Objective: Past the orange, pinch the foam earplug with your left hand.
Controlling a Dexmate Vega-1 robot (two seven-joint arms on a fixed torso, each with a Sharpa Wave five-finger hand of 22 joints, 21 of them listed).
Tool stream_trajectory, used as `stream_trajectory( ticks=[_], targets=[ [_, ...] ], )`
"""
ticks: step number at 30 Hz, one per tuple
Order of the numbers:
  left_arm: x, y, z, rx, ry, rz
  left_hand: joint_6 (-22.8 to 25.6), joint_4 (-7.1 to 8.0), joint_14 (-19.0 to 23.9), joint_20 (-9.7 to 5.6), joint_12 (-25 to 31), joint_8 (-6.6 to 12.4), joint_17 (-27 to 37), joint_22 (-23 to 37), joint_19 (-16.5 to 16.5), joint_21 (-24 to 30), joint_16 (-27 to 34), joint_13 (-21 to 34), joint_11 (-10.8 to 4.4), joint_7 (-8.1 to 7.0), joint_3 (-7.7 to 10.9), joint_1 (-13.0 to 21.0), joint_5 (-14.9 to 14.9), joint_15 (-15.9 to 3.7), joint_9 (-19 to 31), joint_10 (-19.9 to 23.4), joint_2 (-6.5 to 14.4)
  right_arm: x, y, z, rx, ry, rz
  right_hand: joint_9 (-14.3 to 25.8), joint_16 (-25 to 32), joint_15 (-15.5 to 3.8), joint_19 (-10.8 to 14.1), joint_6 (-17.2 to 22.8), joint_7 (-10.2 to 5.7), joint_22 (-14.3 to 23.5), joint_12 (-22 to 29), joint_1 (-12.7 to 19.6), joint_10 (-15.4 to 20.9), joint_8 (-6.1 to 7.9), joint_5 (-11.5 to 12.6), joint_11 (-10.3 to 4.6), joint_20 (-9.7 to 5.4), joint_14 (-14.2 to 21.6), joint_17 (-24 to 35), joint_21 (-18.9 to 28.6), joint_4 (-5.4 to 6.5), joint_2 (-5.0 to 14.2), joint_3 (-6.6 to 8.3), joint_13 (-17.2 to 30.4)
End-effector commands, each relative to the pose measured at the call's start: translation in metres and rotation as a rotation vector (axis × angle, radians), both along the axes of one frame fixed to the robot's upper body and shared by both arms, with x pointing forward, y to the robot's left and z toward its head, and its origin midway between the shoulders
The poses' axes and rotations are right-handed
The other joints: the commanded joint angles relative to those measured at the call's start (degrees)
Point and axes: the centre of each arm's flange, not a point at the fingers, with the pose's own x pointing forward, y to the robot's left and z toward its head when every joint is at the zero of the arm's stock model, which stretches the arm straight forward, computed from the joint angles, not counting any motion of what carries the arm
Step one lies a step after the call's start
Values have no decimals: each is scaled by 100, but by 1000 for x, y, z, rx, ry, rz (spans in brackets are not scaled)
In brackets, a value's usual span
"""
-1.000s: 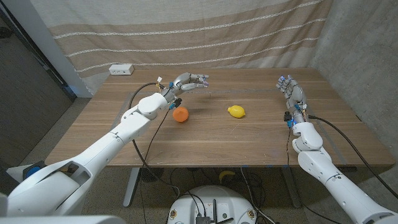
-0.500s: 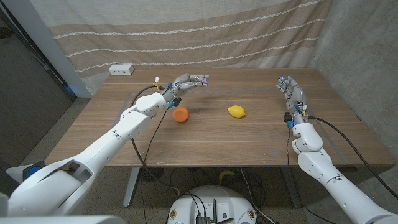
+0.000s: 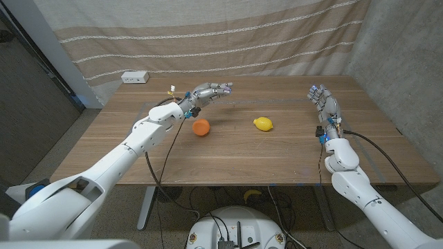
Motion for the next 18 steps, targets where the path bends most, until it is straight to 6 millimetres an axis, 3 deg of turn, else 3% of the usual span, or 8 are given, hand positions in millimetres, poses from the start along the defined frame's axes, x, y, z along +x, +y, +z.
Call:
stream_trajectory(
  ticks=[1, 18],
  targets=[
    [5, 6, 2, -27, 64, -81, 10, 8, -45, -87, -12, 871, 21, 6, -15, -21, -2, 31, -6, -31, 48, -79, 44, -1002, 1540, -45, 0, -11, 10, -6, 4, -4, -26, 14, 23, -39, 53, 38, 6, 18, 17, -59, 26, -7, 0, 8, 22, 23, 20, -16, 18, -11, 50, 30],
    [4, 14, 7, -44, 67, -141, -8, 7, -67, -71, -4, 875, 23, 10, -34, -22, 9, 33, -7, -40, 90, -139, 116, -1000, 1516, -82, -18, -22, 23, -7, -1, -34, -41, 14, 24, -46, 63, 34, 1, 19, 16, -66, 25, -10, 0, 3, 21, 28, 15, -42, 13, -11, 61, 29]
  ],
)
